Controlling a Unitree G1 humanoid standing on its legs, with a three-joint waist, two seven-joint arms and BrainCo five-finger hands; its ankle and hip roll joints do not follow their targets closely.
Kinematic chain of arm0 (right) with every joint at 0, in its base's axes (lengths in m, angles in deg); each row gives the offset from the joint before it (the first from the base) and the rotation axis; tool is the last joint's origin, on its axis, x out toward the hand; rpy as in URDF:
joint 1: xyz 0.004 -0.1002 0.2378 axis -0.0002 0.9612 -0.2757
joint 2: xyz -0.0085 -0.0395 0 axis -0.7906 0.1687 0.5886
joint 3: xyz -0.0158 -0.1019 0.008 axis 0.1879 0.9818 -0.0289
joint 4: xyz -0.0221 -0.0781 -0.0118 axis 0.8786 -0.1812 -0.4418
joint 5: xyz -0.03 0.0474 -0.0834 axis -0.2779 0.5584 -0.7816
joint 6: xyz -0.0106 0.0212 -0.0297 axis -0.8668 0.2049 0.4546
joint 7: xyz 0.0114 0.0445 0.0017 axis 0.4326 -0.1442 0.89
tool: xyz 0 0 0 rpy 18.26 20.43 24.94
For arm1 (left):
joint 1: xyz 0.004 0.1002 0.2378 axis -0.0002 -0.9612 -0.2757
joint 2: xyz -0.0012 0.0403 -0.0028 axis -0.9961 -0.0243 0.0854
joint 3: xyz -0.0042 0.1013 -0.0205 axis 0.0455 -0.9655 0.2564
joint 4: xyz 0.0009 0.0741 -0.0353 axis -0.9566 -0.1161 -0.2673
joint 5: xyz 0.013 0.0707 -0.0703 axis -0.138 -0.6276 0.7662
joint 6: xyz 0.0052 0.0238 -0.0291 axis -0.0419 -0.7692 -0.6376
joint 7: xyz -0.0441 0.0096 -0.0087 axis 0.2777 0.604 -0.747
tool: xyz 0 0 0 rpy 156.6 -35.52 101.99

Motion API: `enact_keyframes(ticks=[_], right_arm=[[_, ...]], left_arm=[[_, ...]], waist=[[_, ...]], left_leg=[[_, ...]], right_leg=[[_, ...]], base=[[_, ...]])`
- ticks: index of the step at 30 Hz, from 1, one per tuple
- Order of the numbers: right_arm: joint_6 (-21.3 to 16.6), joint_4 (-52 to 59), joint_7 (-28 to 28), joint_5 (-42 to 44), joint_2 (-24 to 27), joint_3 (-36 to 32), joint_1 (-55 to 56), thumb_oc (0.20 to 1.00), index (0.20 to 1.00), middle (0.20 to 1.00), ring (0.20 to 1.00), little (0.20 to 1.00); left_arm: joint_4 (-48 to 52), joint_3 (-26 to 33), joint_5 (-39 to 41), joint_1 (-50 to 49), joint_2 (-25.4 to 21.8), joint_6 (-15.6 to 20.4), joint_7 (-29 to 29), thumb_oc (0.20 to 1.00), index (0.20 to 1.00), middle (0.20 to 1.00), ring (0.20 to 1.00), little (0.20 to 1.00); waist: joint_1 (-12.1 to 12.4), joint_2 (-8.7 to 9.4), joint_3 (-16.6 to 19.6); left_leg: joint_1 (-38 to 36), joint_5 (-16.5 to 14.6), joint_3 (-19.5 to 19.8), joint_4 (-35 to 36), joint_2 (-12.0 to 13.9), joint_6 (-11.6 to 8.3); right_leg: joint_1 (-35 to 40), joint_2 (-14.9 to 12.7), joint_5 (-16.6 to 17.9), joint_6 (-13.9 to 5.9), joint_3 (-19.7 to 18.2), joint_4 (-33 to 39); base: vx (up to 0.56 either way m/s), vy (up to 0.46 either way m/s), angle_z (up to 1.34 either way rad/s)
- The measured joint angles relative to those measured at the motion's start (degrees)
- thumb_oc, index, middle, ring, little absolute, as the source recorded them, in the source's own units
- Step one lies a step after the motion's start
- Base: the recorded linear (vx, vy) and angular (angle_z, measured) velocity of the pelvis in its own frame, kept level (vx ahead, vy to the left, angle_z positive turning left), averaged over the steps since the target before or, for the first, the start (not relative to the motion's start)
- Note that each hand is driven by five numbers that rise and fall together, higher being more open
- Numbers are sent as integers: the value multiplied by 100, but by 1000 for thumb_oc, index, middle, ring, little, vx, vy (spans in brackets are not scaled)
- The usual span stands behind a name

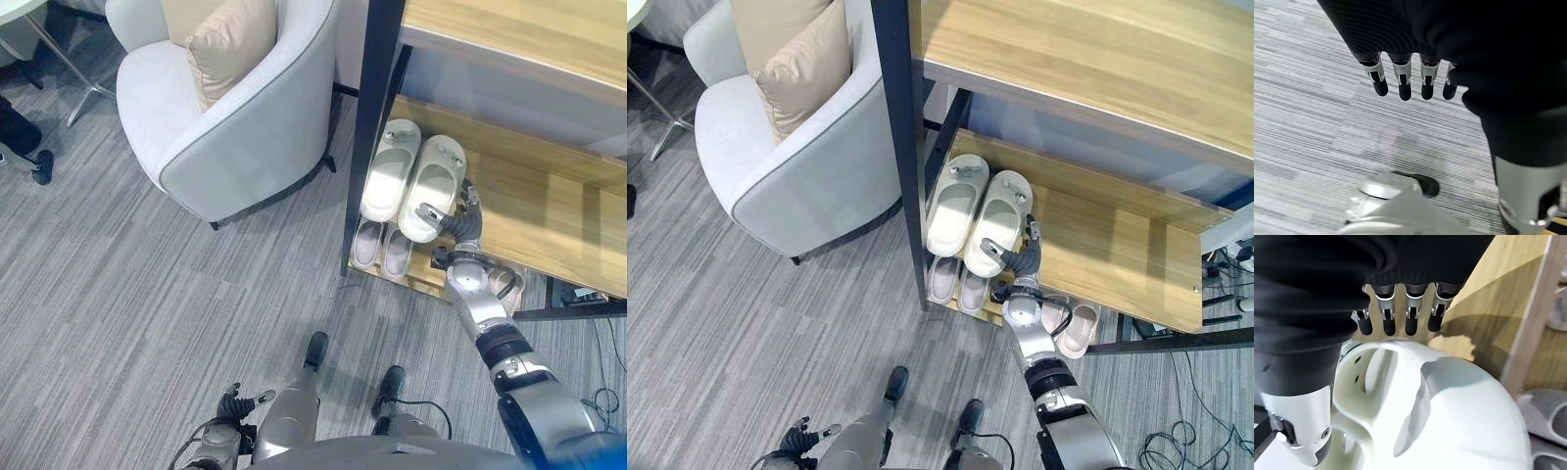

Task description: Arrange the slippers neatly on the shoe rack.

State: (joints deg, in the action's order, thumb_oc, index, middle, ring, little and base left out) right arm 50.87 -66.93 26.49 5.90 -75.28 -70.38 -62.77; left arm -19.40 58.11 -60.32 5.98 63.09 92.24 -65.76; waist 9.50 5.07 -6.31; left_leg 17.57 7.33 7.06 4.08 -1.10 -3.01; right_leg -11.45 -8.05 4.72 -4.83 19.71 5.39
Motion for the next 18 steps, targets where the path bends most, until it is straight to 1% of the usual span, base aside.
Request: enact_keyframes(ticks=[6,8,12,18], right_arm=[[-3,-4,44,-5,15,-6,7,1000,1000,1000,1000,1000],[0,-17,77,-120,98,-2,7,1000,1000,1000,1000,1000],[42,-467,26,-161,191,-11,-435,1000,1000,1000,1000,1000],[91,-705,-16,-147,185,-14,-660,1000,1000,1000,1000,1000]], left_arm=[[-18,6,0,-48,-3,-9,-1,1000,1000,1000,1000,1000],[-22,7,0,-52,-4,-11,-1,1000,1000,1000,1000,1000],[-23,-1,3,-53,-4,-8,-1,1000,1000,1000,1000,1000],[-24,-8,8,-54,6,-7,0,1000,1000,1000,1000,1000]], waist=[[-14,5,3],[-14,5,3],[2,5,3],[65,4,4]], left_leg=[[1,0,1,4,3,0],[1,3,4,12,2,5],[1,17,5,15,6,25],[-2,21,26,32,-5,29]], right_leg=[[-3,2,-1,-1,1,0],[-4,2,0,-2,3,0],[-7,3,-1,-2,3,0],[-3,-4,-7,-10,19,0]], base=[[0,0,0],[0,0,0],[0,0,0],[0,0,0]])
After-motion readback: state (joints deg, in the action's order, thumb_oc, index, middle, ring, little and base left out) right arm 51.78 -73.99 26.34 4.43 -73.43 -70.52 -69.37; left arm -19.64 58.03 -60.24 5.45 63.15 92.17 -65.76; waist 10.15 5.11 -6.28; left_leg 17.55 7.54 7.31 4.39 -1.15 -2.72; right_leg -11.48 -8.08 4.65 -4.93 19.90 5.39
